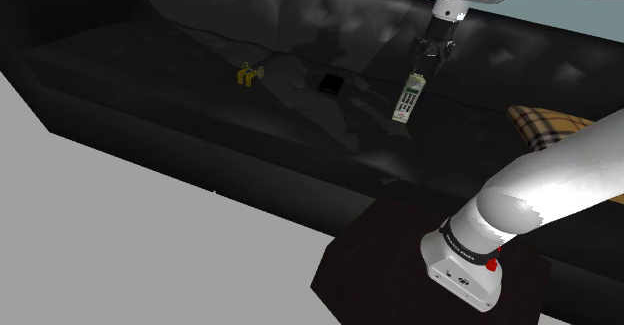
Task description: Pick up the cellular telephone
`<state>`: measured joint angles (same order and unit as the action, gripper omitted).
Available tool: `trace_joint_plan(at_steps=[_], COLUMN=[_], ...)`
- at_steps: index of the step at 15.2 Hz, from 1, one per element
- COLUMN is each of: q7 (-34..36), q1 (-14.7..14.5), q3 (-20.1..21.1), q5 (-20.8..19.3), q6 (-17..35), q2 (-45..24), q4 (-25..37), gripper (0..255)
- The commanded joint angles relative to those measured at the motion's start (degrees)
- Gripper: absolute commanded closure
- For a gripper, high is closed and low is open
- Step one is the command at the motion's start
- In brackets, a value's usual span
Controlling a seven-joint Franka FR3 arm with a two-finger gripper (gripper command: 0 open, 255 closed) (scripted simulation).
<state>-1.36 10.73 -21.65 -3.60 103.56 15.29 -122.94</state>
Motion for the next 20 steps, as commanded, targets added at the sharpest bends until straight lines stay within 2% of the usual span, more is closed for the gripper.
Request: trace_joint_plan(at_steps=[1, 8, 9, 18, 20], q7=[0.07, -0.26, -0.26, -0.27, -0.12], q1=[0.16, 0.22, 0.25, 0.22, 0.20], q3=[-0.37, -0.73, -0.74, -0.73, -0.60], q5=[0.23, 0.41, 0.35, 0.41, 0.32], q6=[1.48, 5.83, 5.86, 5.83, 4.26], q2=[-0.99, -1.99, -1.84, -2.00, -1.57], q4=[-0.63, -4.03, -4.20, -4.02, -2.86], gripper=[0, 0, 255, 255, 255])
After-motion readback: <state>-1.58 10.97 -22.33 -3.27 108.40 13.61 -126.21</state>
